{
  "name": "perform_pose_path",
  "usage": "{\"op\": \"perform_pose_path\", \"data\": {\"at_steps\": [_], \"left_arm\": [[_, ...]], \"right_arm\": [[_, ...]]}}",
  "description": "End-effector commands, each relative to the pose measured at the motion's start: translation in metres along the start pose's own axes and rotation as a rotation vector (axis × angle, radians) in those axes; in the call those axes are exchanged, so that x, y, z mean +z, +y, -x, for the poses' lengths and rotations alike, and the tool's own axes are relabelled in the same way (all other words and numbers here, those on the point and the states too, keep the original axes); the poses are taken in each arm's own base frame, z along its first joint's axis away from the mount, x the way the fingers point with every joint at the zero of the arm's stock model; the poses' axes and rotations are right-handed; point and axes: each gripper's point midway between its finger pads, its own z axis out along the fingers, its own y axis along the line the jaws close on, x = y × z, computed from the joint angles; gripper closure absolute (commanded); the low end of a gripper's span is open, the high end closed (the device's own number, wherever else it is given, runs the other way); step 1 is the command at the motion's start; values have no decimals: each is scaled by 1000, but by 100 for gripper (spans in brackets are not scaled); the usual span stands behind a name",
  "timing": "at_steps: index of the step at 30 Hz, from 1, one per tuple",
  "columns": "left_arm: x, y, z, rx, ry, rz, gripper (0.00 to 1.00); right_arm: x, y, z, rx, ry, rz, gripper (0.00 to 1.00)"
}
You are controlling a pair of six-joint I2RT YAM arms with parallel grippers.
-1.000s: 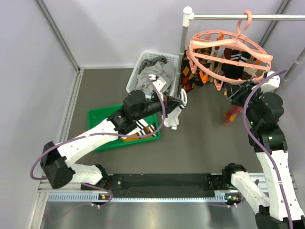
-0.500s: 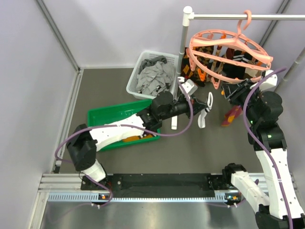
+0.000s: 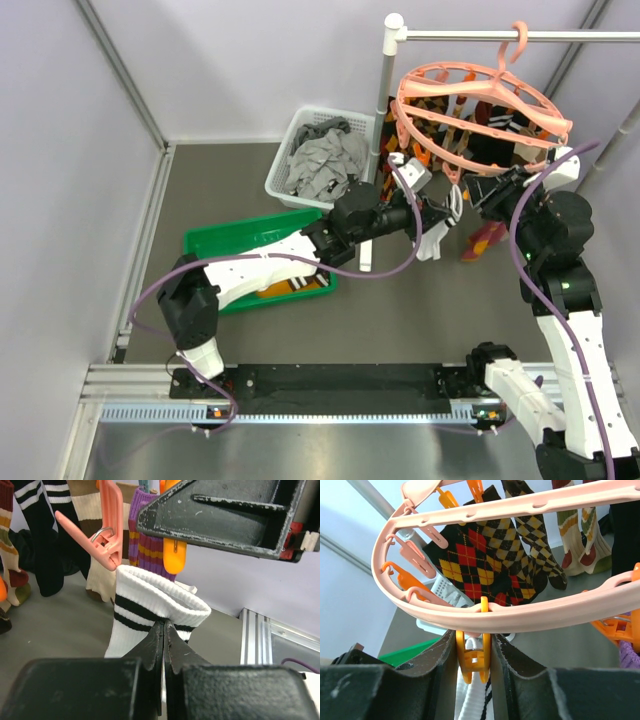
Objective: Clip the socks to the hanger
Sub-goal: Clamp the sock onto the hanger.
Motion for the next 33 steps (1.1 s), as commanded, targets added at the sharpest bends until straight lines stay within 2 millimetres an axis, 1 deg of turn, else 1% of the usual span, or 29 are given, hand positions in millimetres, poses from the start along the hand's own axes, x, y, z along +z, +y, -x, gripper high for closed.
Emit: {"op": "perform_pose_path", "data": {"at_steps": [1, 9, 17, 28, 33], "left_arm": [[9, -7, 20, 33, -40, -19, 100], [12, -8, 20, 49, -33, -18, 100], [13, -9, 27, 59, -47, -17, 100], [12, -11, 37, 67, -68, -20, 100], [13, -14, 41, 71, -76, -26, 100]], "right_arm": [[-5, 15, 15, -13, -33, 48, 100], [-4, 12, 11, -19, -21, 41, 100], [0, 5, 2, -31, -2, 20, 100], [4, -5, -4, -55, 11, -10, 100], [6, -5, -6, -53, 18, -4, 100]]}}
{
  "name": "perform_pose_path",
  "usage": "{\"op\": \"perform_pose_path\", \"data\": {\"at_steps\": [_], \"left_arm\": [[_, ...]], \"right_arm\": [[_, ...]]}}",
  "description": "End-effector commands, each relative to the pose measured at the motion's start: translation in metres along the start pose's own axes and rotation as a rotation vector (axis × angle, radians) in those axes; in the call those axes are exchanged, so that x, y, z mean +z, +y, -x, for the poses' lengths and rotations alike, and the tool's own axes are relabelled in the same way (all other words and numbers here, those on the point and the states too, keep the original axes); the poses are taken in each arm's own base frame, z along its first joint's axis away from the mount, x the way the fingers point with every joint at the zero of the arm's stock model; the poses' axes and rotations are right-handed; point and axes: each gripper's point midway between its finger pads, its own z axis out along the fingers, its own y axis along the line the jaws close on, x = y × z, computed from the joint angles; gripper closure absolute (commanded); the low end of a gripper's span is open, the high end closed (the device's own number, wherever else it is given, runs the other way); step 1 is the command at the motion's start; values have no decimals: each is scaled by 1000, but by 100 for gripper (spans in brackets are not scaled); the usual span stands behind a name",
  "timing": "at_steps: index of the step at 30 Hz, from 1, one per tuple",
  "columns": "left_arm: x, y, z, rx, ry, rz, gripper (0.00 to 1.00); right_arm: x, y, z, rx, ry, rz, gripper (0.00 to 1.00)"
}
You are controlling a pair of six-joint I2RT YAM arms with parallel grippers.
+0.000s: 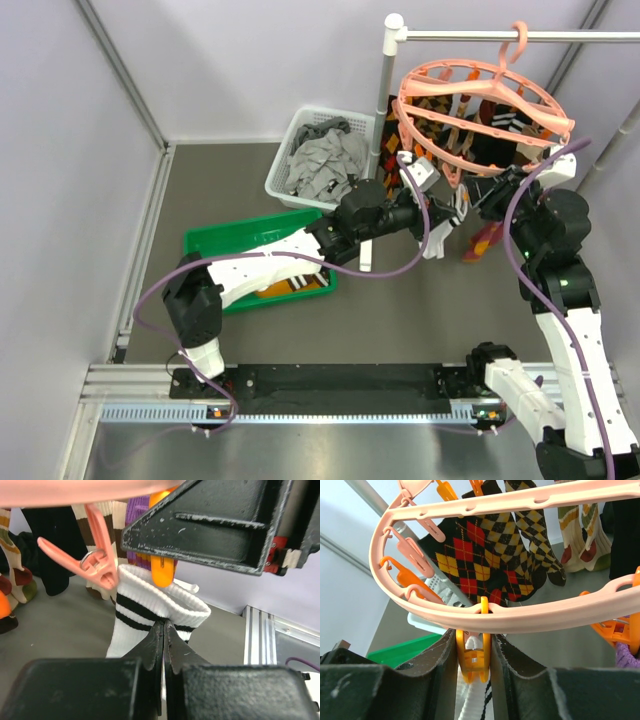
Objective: Clip the socks to the hanger
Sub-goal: Clamp the sock onto the hanger.
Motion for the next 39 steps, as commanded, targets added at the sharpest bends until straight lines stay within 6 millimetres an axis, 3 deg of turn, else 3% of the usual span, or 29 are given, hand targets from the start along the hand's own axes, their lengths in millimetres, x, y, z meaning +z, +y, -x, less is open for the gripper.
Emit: {"op": "perform_pose_path", "data": {"at_steps": [1, 21, 22, 25, 26, 29, 32, 39], "left_arm": [[3, -9, 40, 41, -96, -22, 100], [9, -15, 51, 51, -124, -31, 100], [9, -15, 51, 51, -123, -34, 100], [9, -17, 51, 45, -124, -39, 100], [9, -17, 50, 43, -120, -42, 100], [10, -18, 48, 42, -115, -49, 100], [11, -18, 45, 38, -111, -55, 100], [12, -19, 42, 38, -116, -68, 99]], "right_arm": [[4, 0, -2, -13, 3, 5, 100], [2, 0, -4, -5, 6, 5, 100], [1, 0, -3, -7, 1, 6, 98], [-2, 1, 0, -9, -9, 6, 78], [-3, 2, 1, -8, -9, 8, 66], [-7, 5, 7, -20, -16, 9, 50], [-12, 8, 15, -43, -31, 13, 40], [-25, 11, 34, -97, -74, -6, 38]]}}
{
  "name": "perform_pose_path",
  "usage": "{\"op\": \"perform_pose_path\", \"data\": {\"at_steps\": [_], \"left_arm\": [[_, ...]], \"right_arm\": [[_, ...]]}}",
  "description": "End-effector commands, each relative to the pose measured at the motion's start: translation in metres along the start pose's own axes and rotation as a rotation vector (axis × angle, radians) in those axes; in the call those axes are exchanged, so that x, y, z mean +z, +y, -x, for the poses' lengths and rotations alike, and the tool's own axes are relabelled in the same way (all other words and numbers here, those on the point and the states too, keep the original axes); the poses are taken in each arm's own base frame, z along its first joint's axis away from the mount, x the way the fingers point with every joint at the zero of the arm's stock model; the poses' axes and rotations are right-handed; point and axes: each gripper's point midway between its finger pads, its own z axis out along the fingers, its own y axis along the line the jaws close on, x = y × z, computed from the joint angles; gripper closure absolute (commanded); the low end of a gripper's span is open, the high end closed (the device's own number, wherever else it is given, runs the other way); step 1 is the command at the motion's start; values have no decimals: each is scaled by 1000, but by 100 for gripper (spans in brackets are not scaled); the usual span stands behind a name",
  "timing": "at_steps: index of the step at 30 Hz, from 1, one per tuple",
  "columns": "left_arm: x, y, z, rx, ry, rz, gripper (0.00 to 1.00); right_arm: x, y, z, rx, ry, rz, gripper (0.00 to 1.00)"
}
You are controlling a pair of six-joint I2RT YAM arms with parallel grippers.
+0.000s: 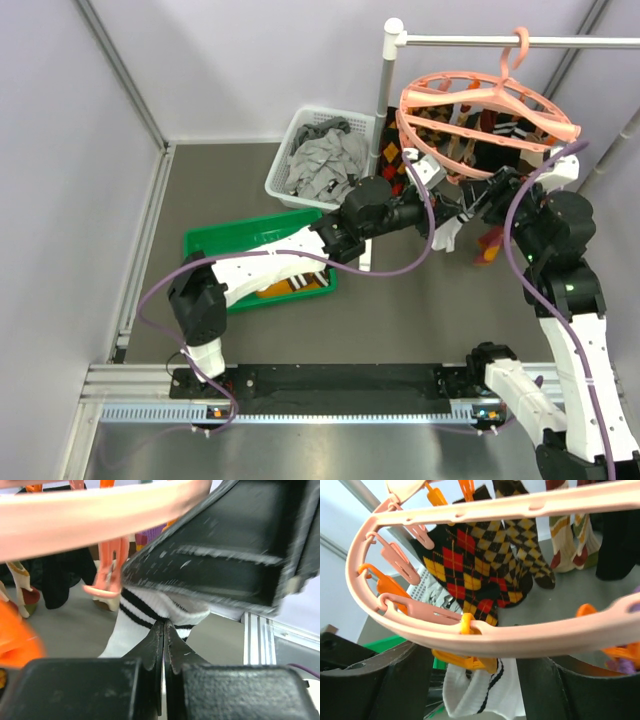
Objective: Clip the socks to the hanger
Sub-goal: Clamp the sock onto the hanger, then open the clamp at the hanger.
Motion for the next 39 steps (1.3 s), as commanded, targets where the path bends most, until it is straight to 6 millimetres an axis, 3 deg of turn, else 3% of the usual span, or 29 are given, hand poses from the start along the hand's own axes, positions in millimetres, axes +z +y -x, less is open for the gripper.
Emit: {"op": "perform_pose_path", "data": {"at_steps": [1, 4, 8, 19, 28, 39], "left_arm": [[4, -12, 30, 18, -90, -47, 97], [3, -13, 31, 20, -102, -53, 92], [1, -13, 31, 27, -117, -51, 77], [-15, 3, 36, 37, -194, -35, 27], [-23, 32, 41, -22, -286, -101, 21], [-13, 15, 41, -47, -338, -288, 20]], "right_arm": [[-19, 12, 37, -61, -101, 12, 38], [-23, 11, 40, -81, -109, 1, 37], [-25, 10, 43, -99, -115, -4, 37], [-30, 8, 47, -138, -125, -18, 37], [-34, 10, 49, -164, -132, -5, 37], [-44, 13, 52, -212, -143, 11, 36]]}}
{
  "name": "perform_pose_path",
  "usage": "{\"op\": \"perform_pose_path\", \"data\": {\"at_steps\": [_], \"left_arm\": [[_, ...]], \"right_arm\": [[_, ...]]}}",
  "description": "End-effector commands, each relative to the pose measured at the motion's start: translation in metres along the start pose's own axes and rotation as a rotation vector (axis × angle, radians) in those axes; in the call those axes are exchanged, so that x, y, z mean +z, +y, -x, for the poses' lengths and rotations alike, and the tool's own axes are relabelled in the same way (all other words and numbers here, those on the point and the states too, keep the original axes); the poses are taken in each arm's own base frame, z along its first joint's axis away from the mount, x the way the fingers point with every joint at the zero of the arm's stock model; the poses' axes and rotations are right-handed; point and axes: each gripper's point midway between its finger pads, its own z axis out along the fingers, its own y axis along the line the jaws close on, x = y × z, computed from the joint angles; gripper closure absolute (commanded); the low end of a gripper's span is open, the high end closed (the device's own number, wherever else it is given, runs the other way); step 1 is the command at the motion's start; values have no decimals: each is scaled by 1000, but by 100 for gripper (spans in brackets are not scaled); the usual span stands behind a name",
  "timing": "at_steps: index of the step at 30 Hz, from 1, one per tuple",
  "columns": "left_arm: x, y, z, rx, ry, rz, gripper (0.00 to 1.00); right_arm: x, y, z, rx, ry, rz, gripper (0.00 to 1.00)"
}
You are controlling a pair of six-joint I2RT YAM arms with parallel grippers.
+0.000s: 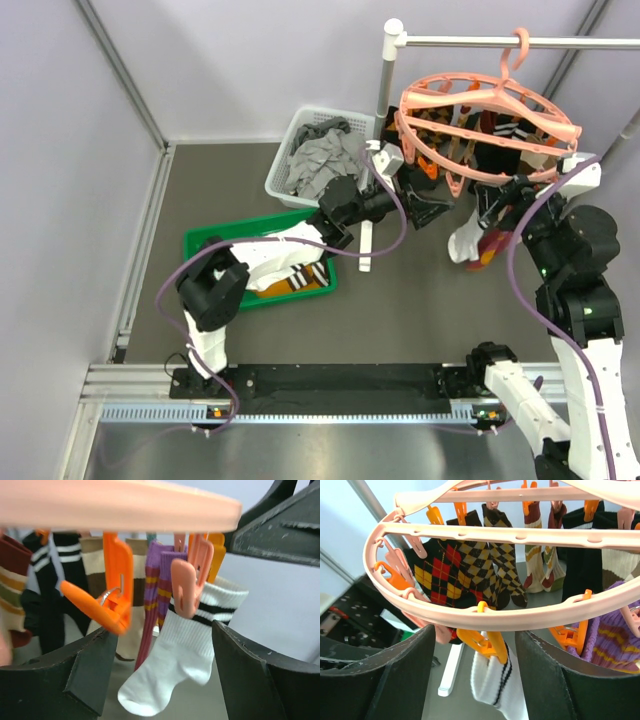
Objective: Clip the socks to the hanger
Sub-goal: Open the clamp at the hanger.
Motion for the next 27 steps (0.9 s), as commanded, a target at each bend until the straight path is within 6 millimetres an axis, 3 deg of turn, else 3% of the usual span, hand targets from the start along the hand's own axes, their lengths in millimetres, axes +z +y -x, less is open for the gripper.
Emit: {"op": "perform_pose_path", "data": {"at_steps": [1, 19, 27], "left_arm": [[11, -26, 27, 16, -99, -139, 20], [24, -40, 30, -59, -178, -201, 34], [30, -33, 34, -55, -213, -170, 37]], "right_arm": [[-12, 11, 27, -34, -75, 43, 36], [-20, 21, 33, -69, -91, 96, 35], [-24, 31, 37, -86, -104, 147, 35]]}}
